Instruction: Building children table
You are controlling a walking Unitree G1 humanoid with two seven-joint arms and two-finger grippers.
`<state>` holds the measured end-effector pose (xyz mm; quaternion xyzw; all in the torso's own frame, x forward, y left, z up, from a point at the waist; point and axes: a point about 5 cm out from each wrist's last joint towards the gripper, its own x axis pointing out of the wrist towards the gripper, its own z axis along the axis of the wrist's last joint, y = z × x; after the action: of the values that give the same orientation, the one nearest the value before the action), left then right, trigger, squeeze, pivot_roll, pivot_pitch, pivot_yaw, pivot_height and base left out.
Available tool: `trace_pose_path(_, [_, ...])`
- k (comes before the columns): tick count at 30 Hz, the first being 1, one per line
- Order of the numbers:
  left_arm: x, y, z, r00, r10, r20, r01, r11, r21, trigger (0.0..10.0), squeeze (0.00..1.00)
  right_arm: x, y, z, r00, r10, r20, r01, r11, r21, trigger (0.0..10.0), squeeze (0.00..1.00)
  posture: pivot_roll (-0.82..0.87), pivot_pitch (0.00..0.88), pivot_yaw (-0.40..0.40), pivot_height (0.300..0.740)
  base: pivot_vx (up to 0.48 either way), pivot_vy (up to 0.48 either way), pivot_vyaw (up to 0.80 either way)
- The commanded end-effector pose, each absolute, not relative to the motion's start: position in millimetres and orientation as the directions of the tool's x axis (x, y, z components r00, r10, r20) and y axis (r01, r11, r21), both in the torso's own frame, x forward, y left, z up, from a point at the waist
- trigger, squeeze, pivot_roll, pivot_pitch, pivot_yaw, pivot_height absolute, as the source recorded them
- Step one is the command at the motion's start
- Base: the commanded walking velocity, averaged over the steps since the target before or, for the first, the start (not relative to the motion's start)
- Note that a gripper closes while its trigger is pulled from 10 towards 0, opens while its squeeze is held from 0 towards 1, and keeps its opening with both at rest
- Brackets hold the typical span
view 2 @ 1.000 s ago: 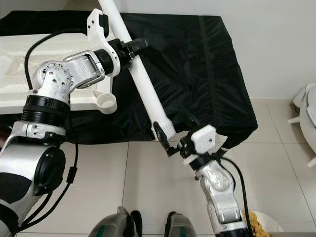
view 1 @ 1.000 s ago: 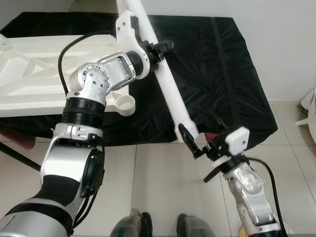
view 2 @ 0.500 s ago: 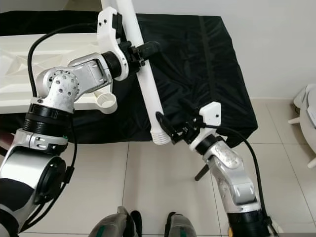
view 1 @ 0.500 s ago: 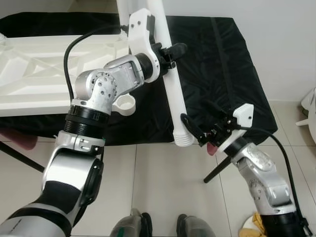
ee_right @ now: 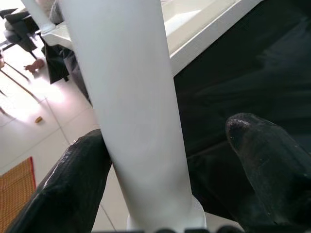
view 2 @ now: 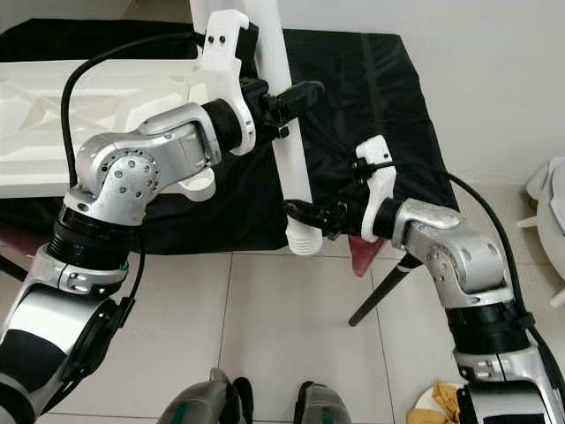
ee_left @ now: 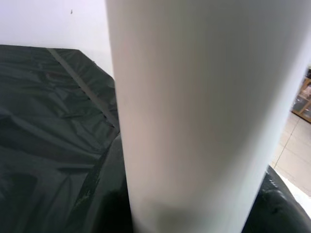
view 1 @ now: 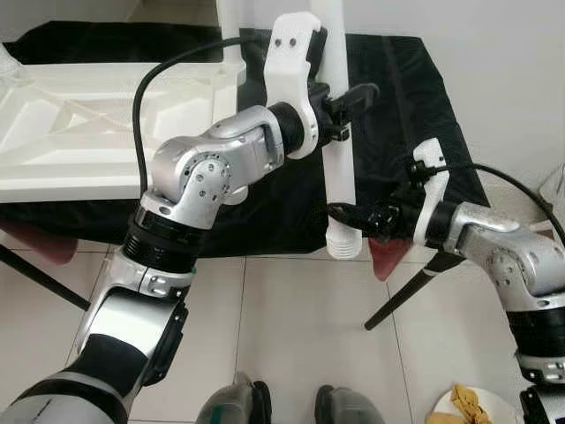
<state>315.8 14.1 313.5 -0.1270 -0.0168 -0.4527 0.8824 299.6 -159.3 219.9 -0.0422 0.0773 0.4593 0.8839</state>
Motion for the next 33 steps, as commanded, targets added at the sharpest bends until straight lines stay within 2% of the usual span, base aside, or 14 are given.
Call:
trace_pose_path(1, [295,4,319,0.286,-0.934,0.213,0.955,0.261,-0.138,10.0,0.0,300,-157,217,0.547,0.812,-0.206,-0.829,0.559,0.005,10.0,0.0,-0.02,0.072,0.015,0.74,0.0,0.0,0.0])
trace_pose_path(11, [292,1,318,0.275,-0.938,0.211,0.959,0.253,-0.129,10.0,0.0,302,-148,218,0.474,0.84,-0.264,-0.868,0.496,0.023,10.0,0.0,-0.02,0.084,0.022,0.74,0.0,0.0,0.0])
trace_pose_path(12, [292,1,319,0.273,-0.939,0.21,0.96,0.251,-0.126,10.0,0.0,302,-147,218,0.465,0.844,-0.266,-0.872,0.488,0.025,4.7,0.0,-0.02,0.086,0.024,0.74,0.0,0.0,0.0])
trace_pose_path(14, [291,1,319,0.272,-0.939,0.209,0.96,0.25,-0.124,10.0,0.0,301,-146,218,0.457,0.848,-0.268,-0.876,0.481,0.028,4.5,0.0,-0.02,0.086,0.024,0.74,0.0,0.0,0.0])
trace_pose_path(15, [291,1,319,0.27,-0.94,0.208,0.961,0.249,-0.123,10.0,0.0,301,-145,217,0.453,0.848,-0.274,-0.877,0.479,0.03,0.0,0.0,-0.02,0.091,0.028,0.74,0.0,0.0,0.0])
trace_pose_path(17, [291,1,319,0.27,-0.94,0.208,0.961,0.249,-0.123,10.0,0.0,301,-145,217,0.453,0.848,-0.274,-0.877,0.479,0.03,0.0,0.0,-0.02,0.091,0.028,0.74,0.0,0.0,0.0])
trace_pose_path(18, [291,1,319,0.269,-0.941,0.207,0.961,0.248,-0.123,10.0,0.0,300,-145,215,0.451,0.847,-0.281,-0.878,0.478,0.032,1.4,0.0,-0.02,0.091,0.029,0.74,0.0,0.0,0.0])
trace_pose_path(19, [291,1,319,0.268,-0.941,0.206,0.961,0.247,-0.122,10.0,0.0,300,-145,214,0.451,0.845,-0.288,-0.878,0.479,0.029,4.3,0.0,-0.02,0.093,0.032,0.74,0.0,0.0,0.0])
trace_pose_path(20, [291,1,320,0.266,-0.942,0.204,0.962,0.246,-0.121,10.0,0.0,300,-146,213,0.454,0.841,-0.295,-0.875,0.483,0.031,6.0,0.0,-0.02,0.094,0.033,0.74,0.0,0.0,0.0])
trace_pose_path(21, [291,1,320,0.266,-0.942,0.204,0.962,0.246,-0.121,10.0,0.0,300,-146,213,0.454,0.841,-0.295,-0.875,0.483,0.031,6.0,0.0,-0.02,0.094,0.033,0.74,0.0,0.0,0.0])
trace_pose_path(22, [291,1,320,0.265,-0.943,0.203,0.962,0.244,-0.12,10.0,0.0,301,-146,211,0.461,0.834,-0.303,-0.87,0.492,0.029,10.0,0.0,-0.02,0.095,0.035,0.74,0.0,0.0,0.0])
trace_pose_path(33, [290,0,320,0.256,-0.946,0.199,0.965,0.237,-0.113,10.0,0.0,301,-147,204,0.439,0.824,-0.358,-0.872,0.487,0.052,10.0,0.0,-0.02,0.1,0.037,0.74,0.0,0.0,0.0])
